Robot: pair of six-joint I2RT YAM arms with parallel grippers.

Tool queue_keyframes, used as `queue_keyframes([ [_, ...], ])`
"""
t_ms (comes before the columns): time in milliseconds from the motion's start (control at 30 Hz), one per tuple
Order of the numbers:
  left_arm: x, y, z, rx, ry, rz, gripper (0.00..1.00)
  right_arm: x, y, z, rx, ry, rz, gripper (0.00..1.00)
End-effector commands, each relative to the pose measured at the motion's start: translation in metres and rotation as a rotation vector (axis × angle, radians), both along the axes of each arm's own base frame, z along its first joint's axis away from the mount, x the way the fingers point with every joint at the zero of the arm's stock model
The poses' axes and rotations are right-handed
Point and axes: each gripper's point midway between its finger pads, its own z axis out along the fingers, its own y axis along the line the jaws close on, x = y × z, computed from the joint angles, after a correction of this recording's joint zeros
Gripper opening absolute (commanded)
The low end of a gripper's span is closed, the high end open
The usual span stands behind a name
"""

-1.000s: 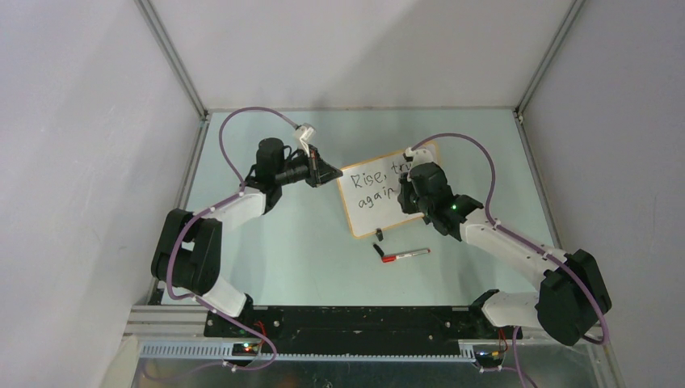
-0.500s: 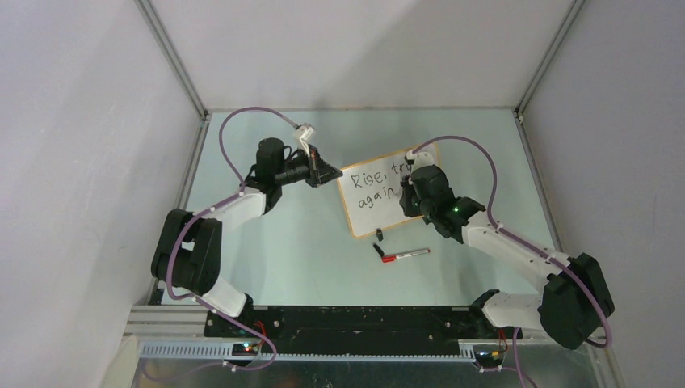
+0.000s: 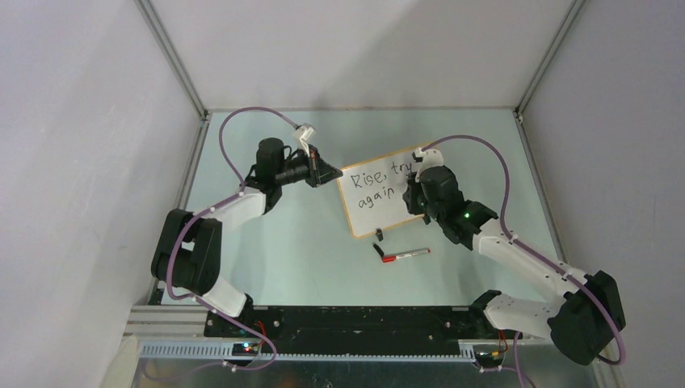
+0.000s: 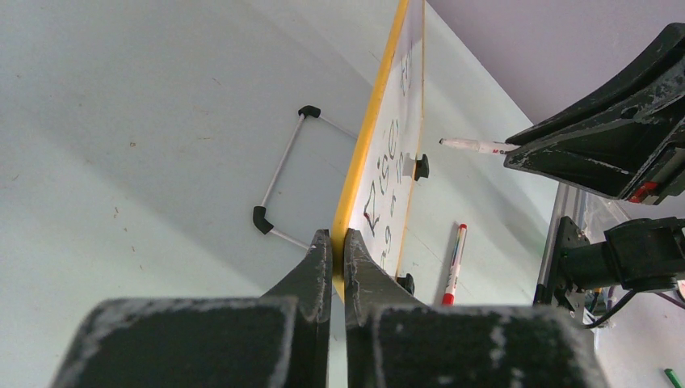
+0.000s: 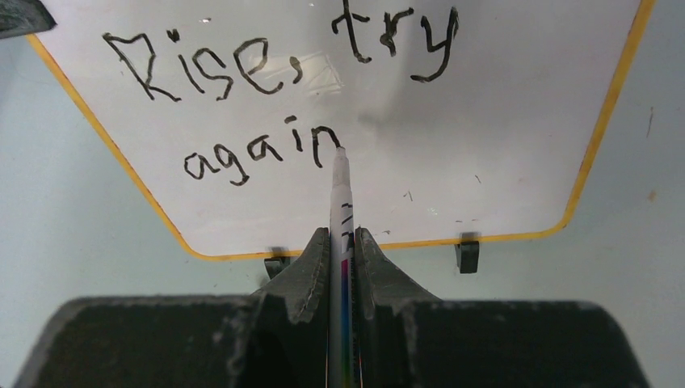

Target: Write a sentence on the whiteboard

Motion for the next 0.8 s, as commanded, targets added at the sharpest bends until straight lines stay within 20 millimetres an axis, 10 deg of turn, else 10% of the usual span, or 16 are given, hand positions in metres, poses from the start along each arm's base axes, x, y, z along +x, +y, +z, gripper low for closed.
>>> queue_keyframes([
  [0, -0.001, -0.002, 0.001, 0.038, -0.022, -0.004, 0.03, 0.001, -0.005, 0.003, 0.003, -0.030, -0.031, 0.00],
  [767, -0.002, -0.001, 0.004, 0.037, -0.032, -0.002, 0.03, -0.003, -0.019, 0.006, 0.131, -0.215, -0.105, 0.00],
])
